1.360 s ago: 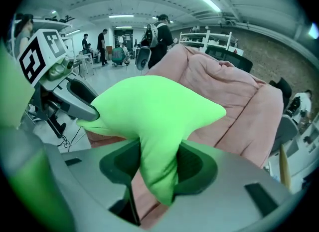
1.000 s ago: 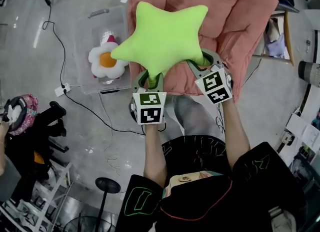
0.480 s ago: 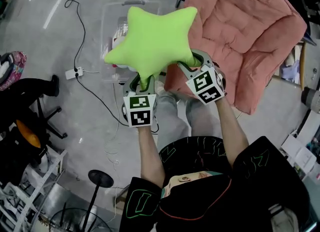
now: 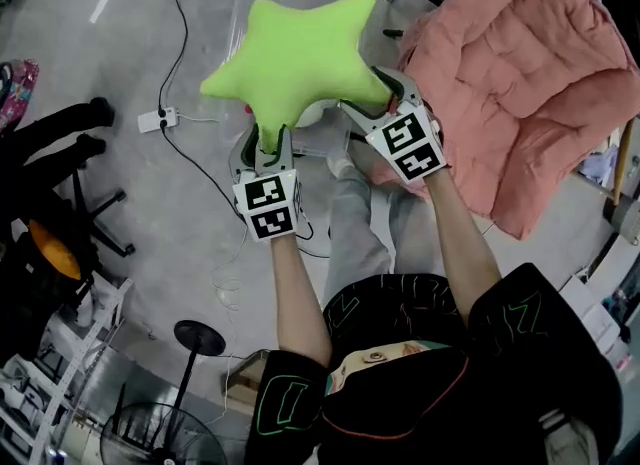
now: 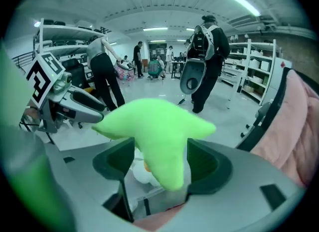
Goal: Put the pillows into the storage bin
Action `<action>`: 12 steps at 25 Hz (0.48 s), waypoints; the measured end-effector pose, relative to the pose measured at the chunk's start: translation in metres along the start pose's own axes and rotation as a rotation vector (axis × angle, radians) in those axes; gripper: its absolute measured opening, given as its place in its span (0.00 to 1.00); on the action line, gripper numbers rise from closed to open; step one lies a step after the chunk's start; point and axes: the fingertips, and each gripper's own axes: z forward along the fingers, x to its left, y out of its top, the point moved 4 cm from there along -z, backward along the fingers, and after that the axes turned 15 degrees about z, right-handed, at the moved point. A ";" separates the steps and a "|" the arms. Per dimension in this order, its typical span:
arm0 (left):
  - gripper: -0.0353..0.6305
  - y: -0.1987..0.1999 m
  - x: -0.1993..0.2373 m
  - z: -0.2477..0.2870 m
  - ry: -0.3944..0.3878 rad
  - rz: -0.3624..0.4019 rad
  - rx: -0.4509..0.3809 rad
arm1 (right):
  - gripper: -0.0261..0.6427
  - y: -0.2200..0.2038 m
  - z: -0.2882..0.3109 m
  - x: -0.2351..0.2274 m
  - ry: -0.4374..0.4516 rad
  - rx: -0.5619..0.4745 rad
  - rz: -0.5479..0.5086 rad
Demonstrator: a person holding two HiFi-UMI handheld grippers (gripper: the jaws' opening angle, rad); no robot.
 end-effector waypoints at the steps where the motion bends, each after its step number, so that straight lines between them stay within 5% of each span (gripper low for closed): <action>1: 0.36 -0.006 0.007 0.003 0.020 -0.017 0.003 | 0.50 0.001 0.007 0.002 -0.011 0.010 -0.007; 4: 0.31 -0.014 0.020 0.012 0.026 -0.073 -0.003 | 0.48 -0.001 0.020 0.001 -0.044 0.054 -0.019; 7: 0.15 -0.014 0.021 0.015 0.012 -0.111 -0.031 | 0.12 -0.013 0.022 -0.004 -0.050 0.065 0.037; 8: 0.12 -0.011 0.022 0.015 0.008 -0.127 -0.045 | 0.08 -0.015 0.021 -0.005 -0.044 0.063 0.063; 12: 0.05 -0.002 0.025 0.013 -0.003 -0.179 -0.105 | 0.04 -0.011 0.016 -0.004 -0.004 0.039 0.140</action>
